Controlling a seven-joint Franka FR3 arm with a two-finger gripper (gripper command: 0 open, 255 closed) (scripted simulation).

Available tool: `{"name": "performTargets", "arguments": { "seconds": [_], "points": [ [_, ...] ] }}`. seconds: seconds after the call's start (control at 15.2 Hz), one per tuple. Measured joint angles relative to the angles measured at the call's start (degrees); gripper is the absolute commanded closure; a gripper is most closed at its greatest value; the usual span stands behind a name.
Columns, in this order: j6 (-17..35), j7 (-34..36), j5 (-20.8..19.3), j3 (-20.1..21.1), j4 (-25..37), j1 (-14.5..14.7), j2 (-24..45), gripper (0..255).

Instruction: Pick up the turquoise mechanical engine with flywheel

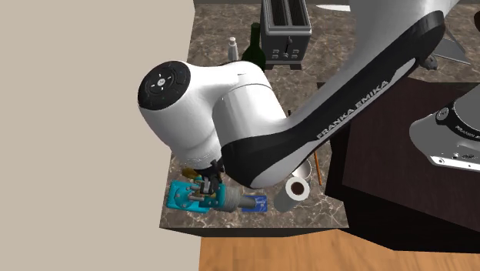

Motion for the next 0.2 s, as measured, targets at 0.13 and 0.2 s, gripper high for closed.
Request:
{"name": "performTargets", "arguments": {
  "seconds": [0.13, 0.2],
  "points": [
    [-0.9, -0.1, 0.2, 0.2, 0.2, -0.1, -0.7, 255],
    [-1.3, -0.1, 0.3, 0.2, 0.3, -0.1, -1.0, 255]
  ]
}}
